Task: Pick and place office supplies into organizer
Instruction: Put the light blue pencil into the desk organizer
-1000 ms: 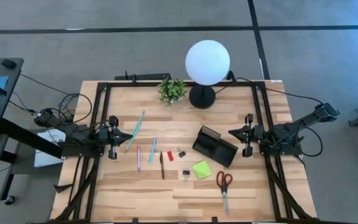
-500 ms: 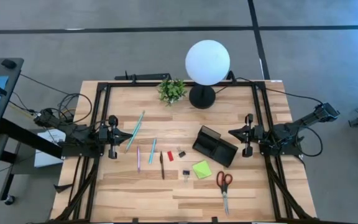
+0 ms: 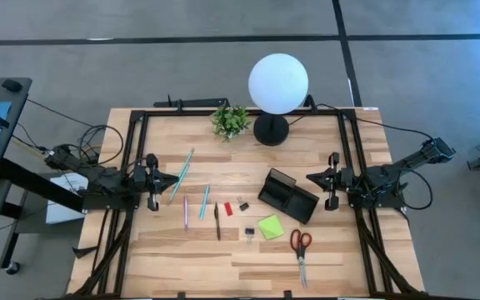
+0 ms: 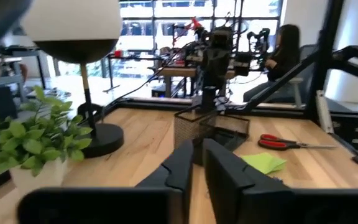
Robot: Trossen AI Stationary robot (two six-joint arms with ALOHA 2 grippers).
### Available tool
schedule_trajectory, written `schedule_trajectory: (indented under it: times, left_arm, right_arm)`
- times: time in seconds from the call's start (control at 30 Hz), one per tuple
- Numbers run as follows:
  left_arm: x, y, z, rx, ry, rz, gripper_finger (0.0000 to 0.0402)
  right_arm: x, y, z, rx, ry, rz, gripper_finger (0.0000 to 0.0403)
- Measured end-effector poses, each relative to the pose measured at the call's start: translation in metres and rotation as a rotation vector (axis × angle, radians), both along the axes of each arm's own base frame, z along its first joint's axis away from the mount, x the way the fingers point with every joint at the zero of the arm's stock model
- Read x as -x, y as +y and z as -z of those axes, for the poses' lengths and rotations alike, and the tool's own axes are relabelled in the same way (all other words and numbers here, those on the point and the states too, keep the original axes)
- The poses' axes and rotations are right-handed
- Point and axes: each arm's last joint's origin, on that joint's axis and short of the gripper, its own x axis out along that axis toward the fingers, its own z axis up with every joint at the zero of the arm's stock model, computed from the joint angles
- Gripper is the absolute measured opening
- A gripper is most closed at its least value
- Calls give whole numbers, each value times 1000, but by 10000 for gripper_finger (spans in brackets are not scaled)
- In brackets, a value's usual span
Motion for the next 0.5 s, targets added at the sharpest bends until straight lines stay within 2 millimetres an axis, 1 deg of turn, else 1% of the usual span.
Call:
schedule_trajectory:
  times: [0.23,0.33,0.5]
  left_arm:
    - [-4,0,3,64,28,-80,121]
    - [-5,2,-10,94,-88,-144,139]
    - [-4,4,-36,48,-143,-247,142]
  right_arm:
    - [0,0,0,0,0,0,0]
    - [0,0,0,0,0,0,0]
    - [0,0,0,0,0,0,0]
